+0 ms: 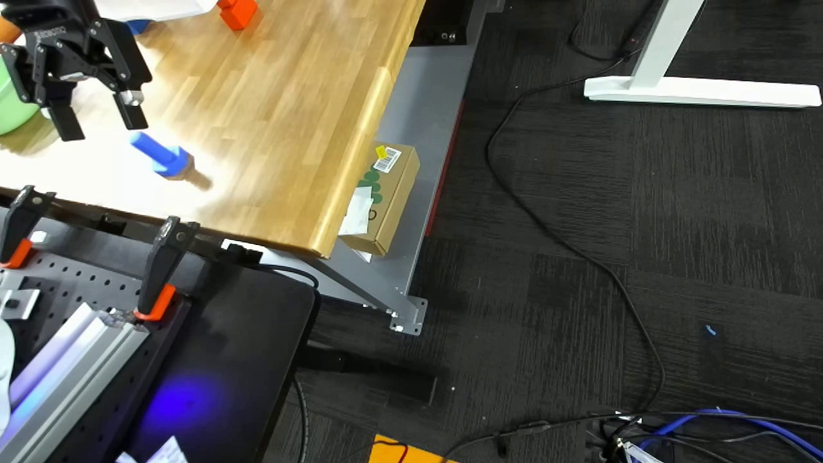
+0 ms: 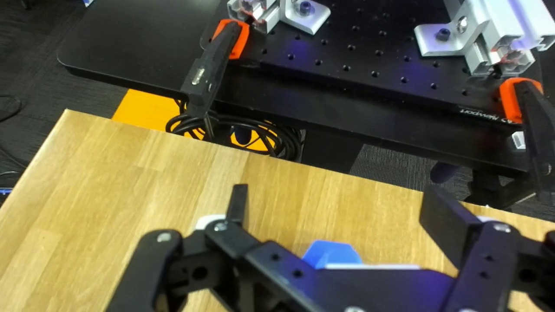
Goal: Put the yellow object in the open drawer and then close it
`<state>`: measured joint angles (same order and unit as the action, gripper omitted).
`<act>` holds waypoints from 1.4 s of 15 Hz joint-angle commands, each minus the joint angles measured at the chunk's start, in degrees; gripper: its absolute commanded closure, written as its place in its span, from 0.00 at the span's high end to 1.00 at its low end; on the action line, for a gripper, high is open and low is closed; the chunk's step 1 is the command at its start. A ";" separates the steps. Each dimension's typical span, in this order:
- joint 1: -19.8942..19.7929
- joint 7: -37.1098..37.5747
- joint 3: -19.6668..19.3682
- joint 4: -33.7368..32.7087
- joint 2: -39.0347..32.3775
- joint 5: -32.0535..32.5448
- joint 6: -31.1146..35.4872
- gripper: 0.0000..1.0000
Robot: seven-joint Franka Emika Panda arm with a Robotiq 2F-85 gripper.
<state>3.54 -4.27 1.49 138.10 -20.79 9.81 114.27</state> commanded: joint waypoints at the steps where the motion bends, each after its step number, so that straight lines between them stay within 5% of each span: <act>1: 0.30 1.17 1.22 4.15 3.47 -0.21 4.38 1.00; 11: 1.05 -0.97 3.52 10.51 6.91 -0.45 14.99 1.00; 21: -2.00 -5.44 0.41 5.03 1.93 -0.46 11.84 1.00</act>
<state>2.39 -7.56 1.81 145.46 -16.76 9.72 127.64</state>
